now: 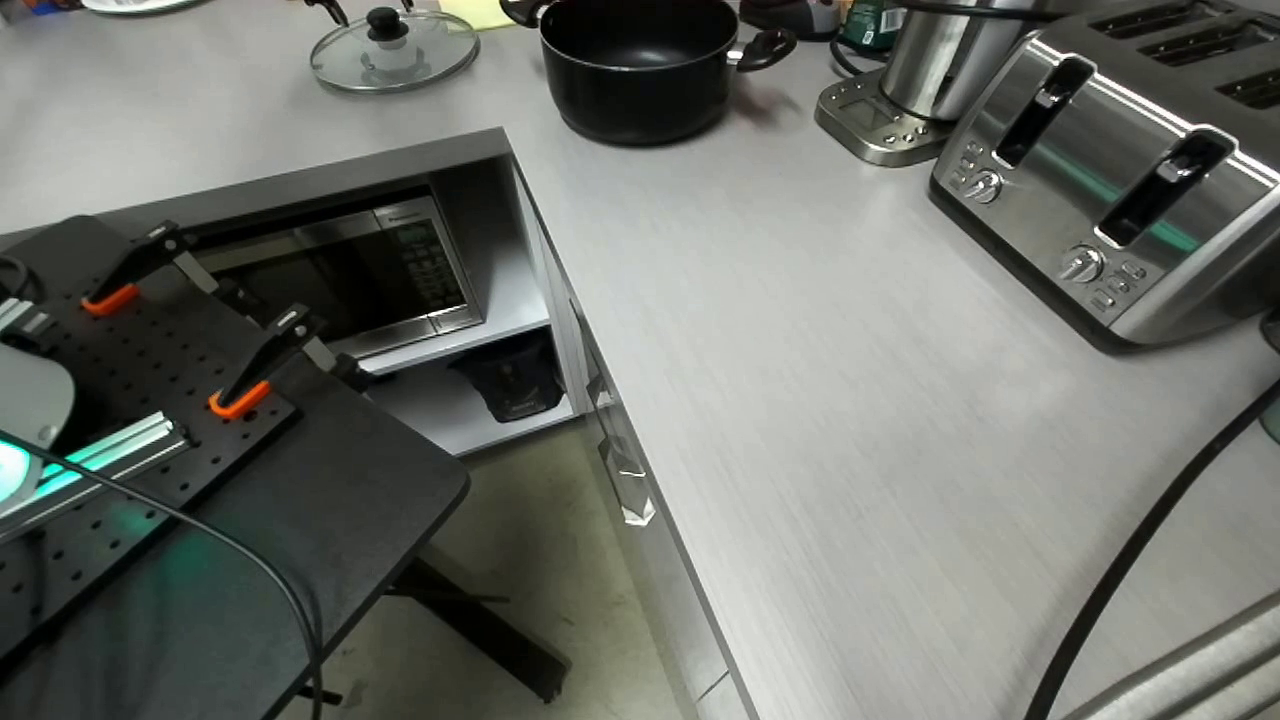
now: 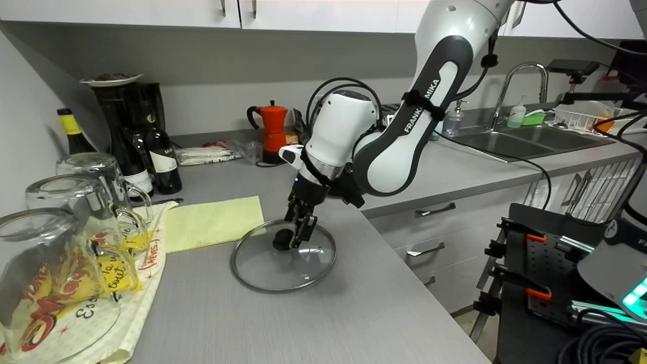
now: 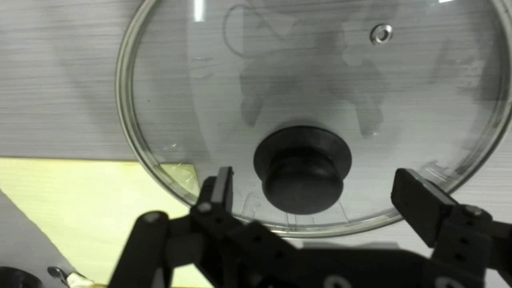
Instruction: Remove the glass lid from the black pot
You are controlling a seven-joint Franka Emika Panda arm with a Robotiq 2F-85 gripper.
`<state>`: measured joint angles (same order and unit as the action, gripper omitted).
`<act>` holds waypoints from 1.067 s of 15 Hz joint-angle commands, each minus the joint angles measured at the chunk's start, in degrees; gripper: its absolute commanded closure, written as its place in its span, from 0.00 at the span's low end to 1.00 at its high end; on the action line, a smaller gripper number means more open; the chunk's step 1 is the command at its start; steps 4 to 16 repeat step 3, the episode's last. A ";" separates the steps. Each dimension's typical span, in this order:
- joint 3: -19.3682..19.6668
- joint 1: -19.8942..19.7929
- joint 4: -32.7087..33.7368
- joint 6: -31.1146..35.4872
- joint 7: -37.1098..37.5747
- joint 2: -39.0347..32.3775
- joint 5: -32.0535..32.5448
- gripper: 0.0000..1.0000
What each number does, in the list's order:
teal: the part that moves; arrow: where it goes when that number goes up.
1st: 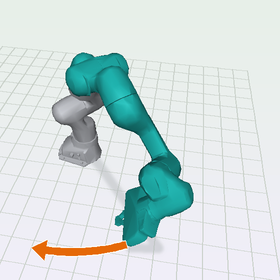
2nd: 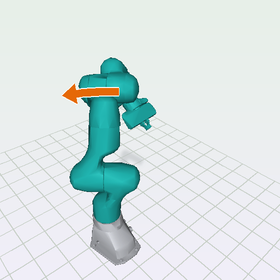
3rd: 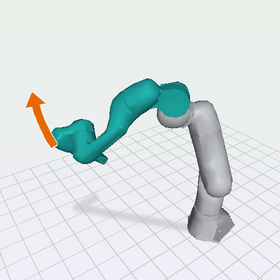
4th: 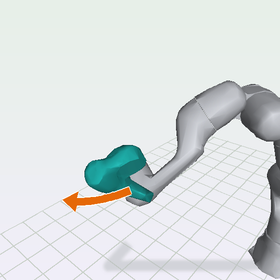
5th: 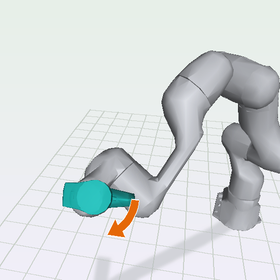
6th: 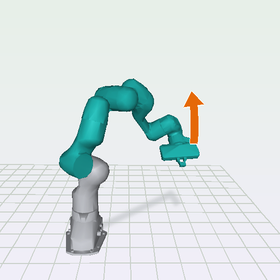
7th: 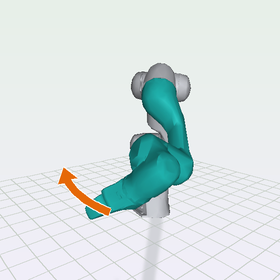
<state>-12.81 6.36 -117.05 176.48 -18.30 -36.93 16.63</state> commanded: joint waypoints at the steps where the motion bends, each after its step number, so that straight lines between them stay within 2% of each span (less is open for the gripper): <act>1: 0.05 -0.04 -11.83 0.75 0.56 11.83 0.42 0.00; 3: -0.19 -0.30 -17.59 -1.48 1.11 18.45 -0.25 0.00; 16: -0.19 -0.30 -17.59 -1.48 1.11 18.45 -0.25 0.00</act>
